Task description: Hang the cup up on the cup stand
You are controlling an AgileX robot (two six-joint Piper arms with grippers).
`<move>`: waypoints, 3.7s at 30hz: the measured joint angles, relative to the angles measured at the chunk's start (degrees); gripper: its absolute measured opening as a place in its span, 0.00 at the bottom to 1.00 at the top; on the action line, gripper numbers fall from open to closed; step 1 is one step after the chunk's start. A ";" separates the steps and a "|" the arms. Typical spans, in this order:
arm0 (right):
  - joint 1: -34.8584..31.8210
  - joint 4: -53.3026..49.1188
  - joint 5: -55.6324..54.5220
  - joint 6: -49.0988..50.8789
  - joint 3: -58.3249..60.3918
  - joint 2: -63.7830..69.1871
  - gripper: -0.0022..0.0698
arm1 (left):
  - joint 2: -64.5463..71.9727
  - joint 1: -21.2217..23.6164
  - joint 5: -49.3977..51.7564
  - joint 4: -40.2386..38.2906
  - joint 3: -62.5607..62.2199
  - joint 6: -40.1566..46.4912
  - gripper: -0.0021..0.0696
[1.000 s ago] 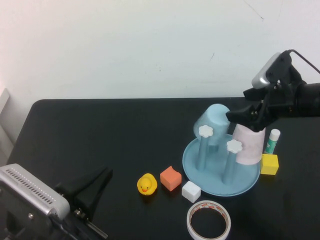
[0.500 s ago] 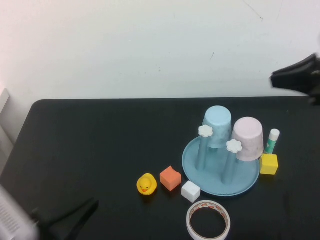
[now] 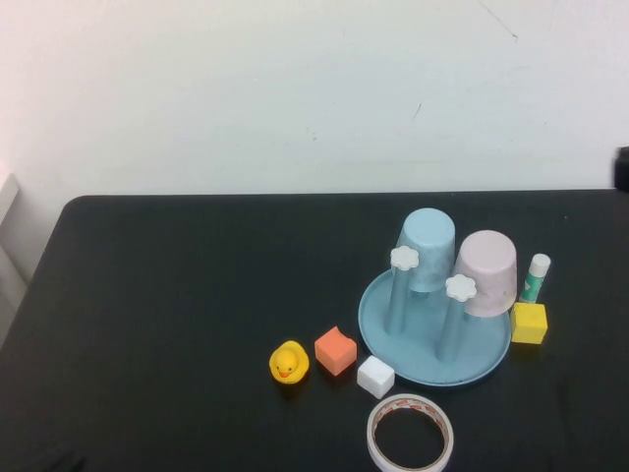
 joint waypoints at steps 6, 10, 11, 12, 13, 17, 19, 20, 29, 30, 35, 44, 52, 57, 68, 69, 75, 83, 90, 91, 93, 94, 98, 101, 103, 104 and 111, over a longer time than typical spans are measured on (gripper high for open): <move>-0.02 -0.20 -5.45 0.00 6.43 -14.47 0.03 | -0.20 0.26 0.21 3.38 0.00 -3.25 0.03; -0.12 -0.46 -6.27 2.04 8.58 -24.14 0.03 | -0.20 0.26 0.21 3.28 0.00 -3.38 0.03; -0.12 -0.46 -6.76 2.59 8.82 -26.59 0.03 | -0.20 0.26 0.21 3.28 0.00 -3.47 0.03; -0.12 -0.46 -7.41 2.88 8.93 -28.46 0.03 | -0.20 0.26 0.21 3.28 0.00 -3.47 0.03; -0.12 -0.46 -8.57 3.21 9.21 -30.57 0.03 | -0.20 0.26 0.21 3.28 0.00 -3.47 0.03; -0.12 -0.46 -13.63 3.45 10.56 -36.58 0.03 | -0.20 0.26 0.21 3.28 0.00 -3.47 0.03; -0.12 -0.46 -16.27 3.45 11.07 -37.93 0.03 | -0.22 0.26 0.21 3.28 0.00 -3.47 0.03; -0.12 -0.46 -17.31 3.54 11.21 -38.10 0.03 | -0.22 0.26 0.21 3.28 0.00 -3.47 0.03; -0.12 -0.46 -18.32 3.68 11.51 -38.33 0.03 | -0.22 0.26 0.21 3.28 0.00 -3.47 0.03; -0.12 -0.46 -18.32 3.82 11.59 -38.33 0.03 | -0.22 0.26 0.21 3.28 0.00 -3.47 0.03; -0.12 -0.46 -22.25 4.89 13.35 -38.33 0.03 | -0.22 0.26 0.21 3.28 0.00 -3.47 0.03; -0.12 -2.98 -27.73 4.26 17.81 -43.19 0.03 | -0.32 0.26 0.21 3.28 0.00 -3.47 0.03; -0.31 -28.79 -30.96 30.99 27.23 -50.18 0.03 | -0.32 0.26 0.32 3.28 0.00 -3.47 0.03; -0.69 -61.24 -34.56 66.03 34.70 -56.13 0.03 | -0.32 0.26 0.32 3.28 0.00 -3.47 0.03; 5.80 -78.16 -47.97 91.86 51.02 -60.57 0.03 | -0.32 0.26 0.43 3.28 0.00 -3.47 0.03; 7.34 -78.95 -46.92 93.71 51.02 -60.57 0.03 | -0.32 0.26 0.43 3.28 0.00 -3.47 0.03; 10.12 -85.35 -39.85 101.36 51.02 -60.57 0.03 | -0.32 0.26 0.43 3.28 0.00 -3.47 0.03; 6.96 -86.09 -37.24 102.61 50.79 -60.57 0.03 | -0.32 0.26 0.43 3.28 0.00 -3.47 0.03; 6.62 -85.85 -37.07 102.61 50.70 -60.57 0.03 | -0.32 0.26 0.43 3.28 0.00 -3.47 0.03; 6.62 -85.77 -37.07 102.61 50.70 -60.57 0.03 | -0.32 0.26 0.43 3.28 0.00 -3.47 0.03; 6.62 -85.72 -36.98 102.61 50.70 -60.57 0.03 | -0.32 0.26 0.43 3.28 0.00 -3.47 0.03; 6.62 -85.72 -36.98 102.61 50.70 -60.57 0.03 | -0.32 0.26 0.43 3.28 0.00 -3.47 0.03; 6.62 -85.62 -36.85 102.61 50.70 -60.57 0.03 | -0.32 0.26 0.43 3.28 0.00 -3.47 0.03; 6.62 -85.62 -36.85 102.61 50.70 -60.57 0.03 | -0.32 0.26 0.43 3.28 0.00 -3.47 0.03; 6.62 -85.62 -36.85 102.61 50.70 -60.57 0.03 | -0.32 0.26 0.53 3.28 0.00 -3.47 0.03; 6.62 -85.62 -36.85 102.61 50.70 -60.57 0.03 | -0.32 0.26 0.53 3.28 0.00 -3.47 0.03; 6.62 -85.62 -36.76 102.69 50.70 -60.57 0.03 | -0.32 0.26 0.53 3.28 0.00 -3.47 0.03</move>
